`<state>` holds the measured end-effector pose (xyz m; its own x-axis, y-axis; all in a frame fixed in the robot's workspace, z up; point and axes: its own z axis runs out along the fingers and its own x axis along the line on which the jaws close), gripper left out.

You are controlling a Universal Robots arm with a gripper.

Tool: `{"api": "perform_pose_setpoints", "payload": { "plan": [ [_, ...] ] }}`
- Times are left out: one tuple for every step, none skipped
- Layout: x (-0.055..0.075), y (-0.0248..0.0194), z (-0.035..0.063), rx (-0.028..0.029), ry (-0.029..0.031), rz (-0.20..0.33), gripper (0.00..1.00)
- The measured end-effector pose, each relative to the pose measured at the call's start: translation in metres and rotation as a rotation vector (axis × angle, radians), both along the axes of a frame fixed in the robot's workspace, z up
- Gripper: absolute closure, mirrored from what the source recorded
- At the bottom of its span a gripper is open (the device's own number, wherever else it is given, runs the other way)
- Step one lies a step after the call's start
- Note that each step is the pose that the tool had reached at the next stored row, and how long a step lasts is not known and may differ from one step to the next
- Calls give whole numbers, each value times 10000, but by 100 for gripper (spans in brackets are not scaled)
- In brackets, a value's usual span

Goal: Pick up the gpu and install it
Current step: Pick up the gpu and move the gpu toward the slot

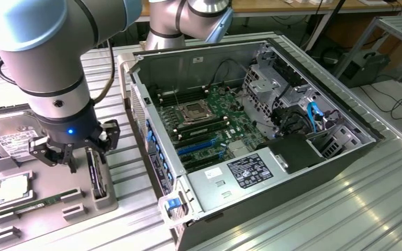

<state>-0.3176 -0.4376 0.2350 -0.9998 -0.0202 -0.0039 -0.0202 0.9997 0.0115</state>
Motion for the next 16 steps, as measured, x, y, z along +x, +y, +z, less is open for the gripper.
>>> {"api": "perform_pose_setpoints", "payload": {
  "plan": [
    [0, 0, -14, -1, 0, 0, 40],
    [0, 0, -27, -4, 1, -1, 40],
    [0, 0, -40, -6, 1, -1, 40],
    [0, 0, -55, -12, 0, -2, 40],
    [0, 0, -60, -14, 1, -2, 40],
    [0, 0, -64, -15, 1, -2, 40],
    [0, 0, -67, -15, 2, -4, 40],
    [0, 0, -69, -16, 2, -4, 40],
    [0, 0, -72, -15, 0, -6, 40],
    [1, 0, -77, -15, 0, -15, 40],
    [1, 1, -85, -13, -4, -29, 40],
    [1, 0, -91, -15, -8, -40, 40],
    [3, 0, -97, -15, -10, -51, 40],
    [5, 0, -104, -15, -14, -55, 40],
    [6, 0, -110, -16, -24, -57, 40],
    [7, 0, -115, -22, -44, -58, 40]
  ]
}}
